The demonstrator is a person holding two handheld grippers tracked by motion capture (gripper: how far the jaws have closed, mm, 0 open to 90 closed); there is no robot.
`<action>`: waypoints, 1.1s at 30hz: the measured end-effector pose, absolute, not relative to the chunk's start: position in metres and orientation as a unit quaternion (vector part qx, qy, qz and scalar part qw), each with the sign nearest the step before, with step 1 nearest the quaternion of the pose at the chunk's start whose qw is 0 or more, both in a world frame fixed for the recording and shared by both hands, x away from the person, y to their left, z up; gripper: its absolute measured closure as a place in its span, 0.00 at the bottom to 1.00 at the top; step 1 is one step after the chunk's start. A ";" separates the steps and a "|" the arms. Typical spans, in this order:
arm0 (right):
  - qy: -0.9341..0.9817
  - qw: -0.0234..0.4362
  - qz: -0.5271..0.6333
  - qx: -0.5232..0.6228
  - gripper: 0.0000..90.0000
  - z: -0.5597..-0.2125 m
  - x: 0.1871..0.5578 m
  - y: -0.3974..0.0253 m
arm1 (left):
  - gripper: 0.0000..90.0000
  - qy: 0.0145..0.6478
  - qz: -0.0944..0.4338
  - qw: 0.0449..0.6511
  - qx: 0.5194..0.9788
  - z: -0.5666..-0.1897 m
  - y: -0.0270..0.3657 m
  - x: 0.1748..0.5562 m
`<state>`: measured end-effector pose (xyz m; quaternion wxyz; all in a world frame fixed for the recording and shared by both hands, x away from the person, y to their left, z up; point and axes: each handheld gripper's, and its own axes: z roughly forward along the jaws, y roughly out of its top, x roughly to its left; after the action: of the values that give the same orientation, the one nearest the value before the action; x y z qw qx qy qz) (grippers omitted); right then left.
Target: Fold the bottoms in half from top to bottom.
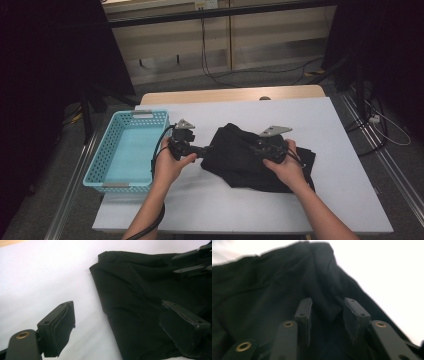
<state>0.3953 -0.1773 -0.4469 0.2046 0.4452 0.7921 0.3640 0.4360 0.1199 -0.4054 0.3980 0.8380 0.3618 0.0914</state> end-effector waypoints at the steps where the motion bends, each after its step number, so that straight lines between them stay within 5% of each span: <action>1: 0.795 0.200 0.362 0.445 0.77 -0.450 0.397 -0.176 | 0.16 0.363 0.091 0.400 0.837 -0.406 0.119 0.436; 4: 0.800 0.191 0.360 0.440 0.97 -0.455 0.401 -0.177 | 0.16 0.357 0.089 0.397 0.841 -0.406 0.119 0.436; 15: 0.784 0.223 0.391 0.427 0.98 -0.428 0.409 -0.177 | 0.16 0.360 0.093 0.398 0.838 -0.405 0.120 0.437; 22: 0.776 0.199 0.367 0.473 0.54 -0.448 0.426 -0.181 | 0.16 0.360 0.093 0.395 0.840 -0.407 0.122 0.438; 25: 0.776 0.197 0.366 0.475 0.47 -0.451 0.428 -0.178 | 0.16 0.366 0.100 0.394 0.837 -0.407 0.121 0.437; 28: 0.782 0.182 0.365 0.471 0.55 -0.456 0.430 -0.176 | 0.16 0.363 0.095 0.396 0.838 -0.408 0.121 0.438; 33: 0.774 0.158 0.381 0.480 0.91 -0.456 0.430 -0.181 | 0.16 0.364 0.091 0.394 0.839 -0.409 0.121 0.438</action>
<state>0.4303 -0.1806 -0.4562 0.1576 0.4802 0.7742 0.3809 0.4376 0.1210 -0.4090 0.3936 0.8392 0.3641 0.0907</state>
